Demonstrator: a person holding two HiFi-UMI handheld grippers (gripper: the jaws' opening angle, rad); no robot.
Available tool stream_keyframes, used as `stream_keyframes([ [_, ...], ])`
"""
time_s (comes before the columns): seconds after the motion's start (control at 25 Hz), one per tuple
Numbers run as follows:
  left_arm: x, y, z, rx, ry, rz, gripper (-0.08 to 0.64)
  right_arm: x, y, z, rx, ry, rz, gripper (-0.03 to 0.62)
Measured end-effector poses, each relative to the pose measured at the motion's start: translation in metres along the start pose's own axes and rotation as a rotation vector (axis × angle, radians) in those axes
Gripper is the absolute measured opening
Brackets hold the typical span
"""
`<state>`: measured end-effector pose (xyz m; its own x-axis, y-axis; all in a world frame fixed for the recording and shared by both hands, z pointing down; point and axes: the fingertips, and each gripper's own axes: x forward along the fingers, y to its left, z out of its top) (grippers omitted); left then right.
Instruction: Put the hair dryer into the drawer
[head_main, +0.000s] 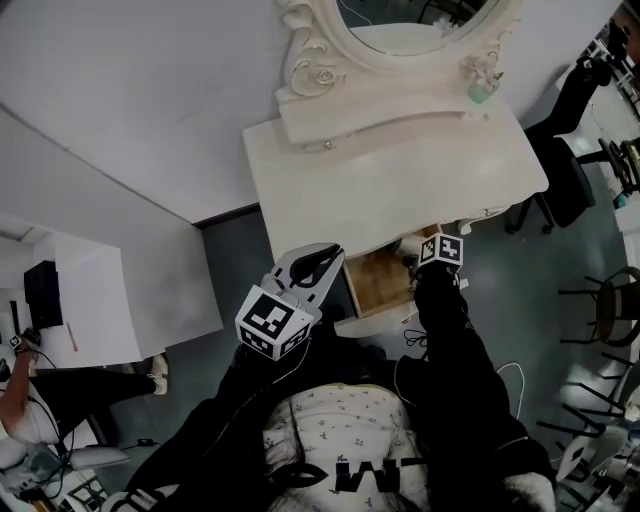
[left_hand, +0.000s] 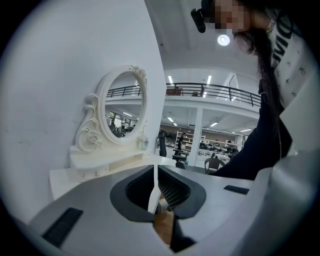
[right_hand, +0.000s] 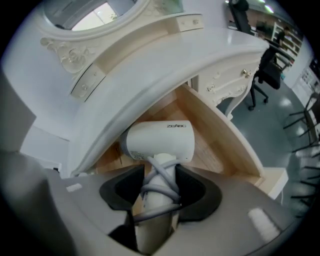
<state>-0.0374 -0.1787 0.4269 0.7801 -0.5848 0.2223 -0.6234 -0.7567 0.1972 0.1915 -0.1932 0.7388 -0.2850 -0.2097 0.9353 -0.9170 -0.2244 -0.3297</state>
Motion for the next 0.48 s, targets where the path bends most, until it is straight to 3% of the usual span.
stream_keyframes([
  [0.12, -0.002, 0.006, -0.002, -0.001, 0.009, 0.015, 0.003, 0.012, 0.005, 0.003, 0.170, -0.046, 0.083, 0.209],
  [0.2, -0.004, 0.011, -0.003, -0.002, 0.017, 0.027, 0.003, 0.018, 0.010, 0.006, 0.233, -0.083, 0.118, 0.209],
  [0.48, -0.005, 0.021, -0.010, -0.017, 0.035, 0.050, 0.003, 0.028, 0.019, 0.018, 0.220, -0.173, 0.073, 0.210],
])
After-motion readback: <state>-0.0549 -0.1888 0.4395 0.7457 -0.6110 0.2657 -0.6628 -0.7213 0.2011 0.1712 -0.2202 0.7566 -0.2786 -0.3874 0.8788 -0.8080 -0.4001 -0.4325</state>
